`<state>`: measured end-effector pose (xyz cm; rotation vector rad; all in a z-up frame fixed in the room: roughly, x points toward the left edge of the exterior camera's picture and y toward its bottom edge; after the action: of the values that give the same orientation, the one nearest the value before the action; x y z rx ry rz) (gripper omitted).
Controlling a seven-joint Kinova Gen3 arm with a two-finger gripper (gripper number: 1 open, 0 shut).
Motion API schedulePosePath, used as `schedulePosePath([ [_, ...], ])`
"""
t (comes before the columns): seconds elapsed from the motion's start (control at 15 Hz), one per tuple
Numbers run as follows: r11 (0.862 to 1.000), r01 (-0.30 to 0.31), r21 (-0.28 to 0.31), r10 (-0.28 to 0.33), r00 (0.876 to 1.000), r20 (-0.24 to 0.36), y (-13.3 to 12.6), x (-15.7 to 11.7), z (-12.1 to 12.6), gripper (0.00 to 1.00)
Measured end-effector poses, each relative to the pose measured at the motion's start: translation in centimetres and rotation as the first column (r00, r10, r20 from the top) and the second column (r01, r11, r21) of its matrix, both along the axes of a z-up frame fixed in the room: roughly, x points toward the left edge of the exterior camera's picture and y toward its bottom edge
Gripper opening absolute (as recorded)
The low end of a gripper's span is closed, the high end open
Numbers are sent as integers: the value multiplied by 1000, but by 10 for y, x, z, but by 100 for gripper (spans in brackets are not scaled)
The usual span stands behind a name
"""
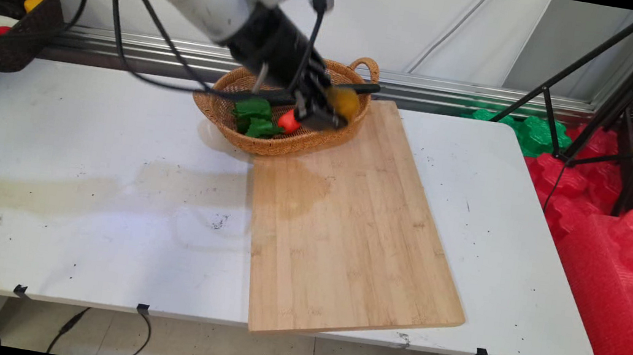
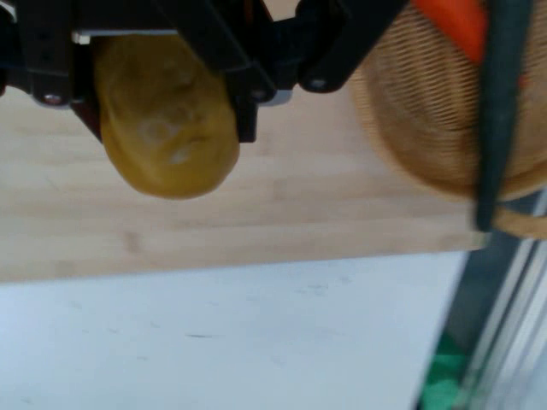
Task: Place the picked object in the vegetable basket
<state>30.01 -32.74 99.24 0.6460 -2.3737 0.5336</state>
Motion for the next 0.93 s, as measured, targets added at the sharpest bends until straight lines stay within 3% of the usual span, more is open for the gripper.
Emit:
schedulePosePath([
  [0.2, 996, -83, -19, 83, 997, -4, -19, 11, 9, 0],
  [0.47, 982, -187, -32, 188, 982, 21, -57, 22, 4, 0],
  [0.93, 971, -241, -6, 240, 964, 119, -125, 27, -42, 0],
])
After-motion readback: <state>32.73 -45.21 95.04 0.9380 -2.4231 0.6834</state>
